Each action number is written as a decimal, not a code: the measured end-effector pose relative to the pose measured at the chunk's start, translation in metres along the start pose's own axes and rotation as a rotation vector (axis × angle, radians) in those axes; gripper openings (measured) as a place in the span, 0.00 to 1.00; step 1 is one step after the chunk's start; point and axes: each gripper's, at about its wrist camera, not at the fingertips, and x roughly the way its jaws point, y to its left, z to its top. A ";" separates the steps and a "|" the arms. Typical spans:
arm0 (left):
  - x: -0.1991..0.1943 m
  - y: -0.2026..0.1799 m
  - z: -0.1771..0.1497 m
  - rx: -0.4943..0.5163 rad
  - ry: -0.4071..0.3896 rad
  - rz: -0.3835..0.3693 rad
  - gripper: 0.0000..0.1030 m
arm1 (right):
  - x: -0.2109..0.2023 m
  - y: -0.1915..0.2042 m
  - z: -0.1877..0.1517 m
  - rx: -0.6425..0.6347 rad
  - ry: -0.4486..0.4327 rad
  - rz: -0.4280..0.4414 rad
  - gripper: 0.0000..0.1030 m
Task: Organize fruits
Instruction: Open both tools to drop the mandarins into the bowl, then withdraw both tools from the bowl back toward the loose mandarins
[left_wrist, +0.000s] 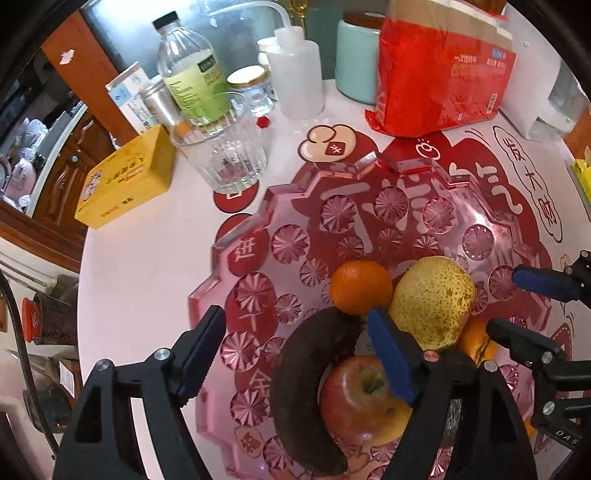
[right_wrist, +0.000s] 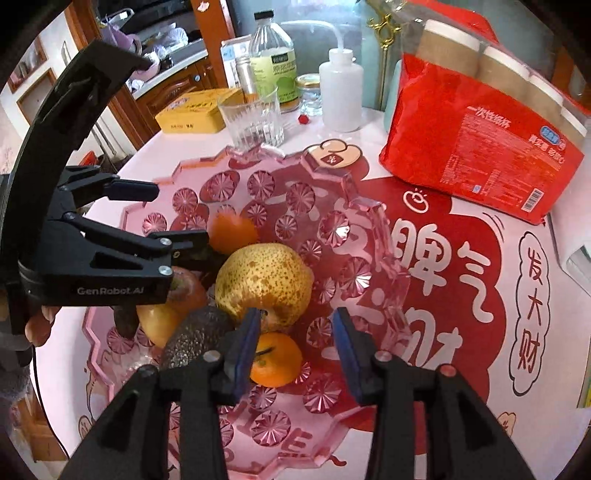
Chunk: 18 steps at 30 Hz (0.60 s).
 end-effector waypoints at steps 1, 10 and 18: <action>-0.003 0.001 -0.001 -0.006 -0.002 0.003 0.77 | -0.002 0.000 0.000 0.002 -0.004 0.001 0.42; -0.036 0.004 -0.018 -0.021 -0.023 0.019 0.77 | -0.027 0.010 -0.006 -0.005 -0.033 -0.017 0.42; -0.091 0.007 -0.037 -0.036 -0.077 0.047 0.78 | -0.070 0.019 -0.010 0.007 -0.077 -0.015 0.42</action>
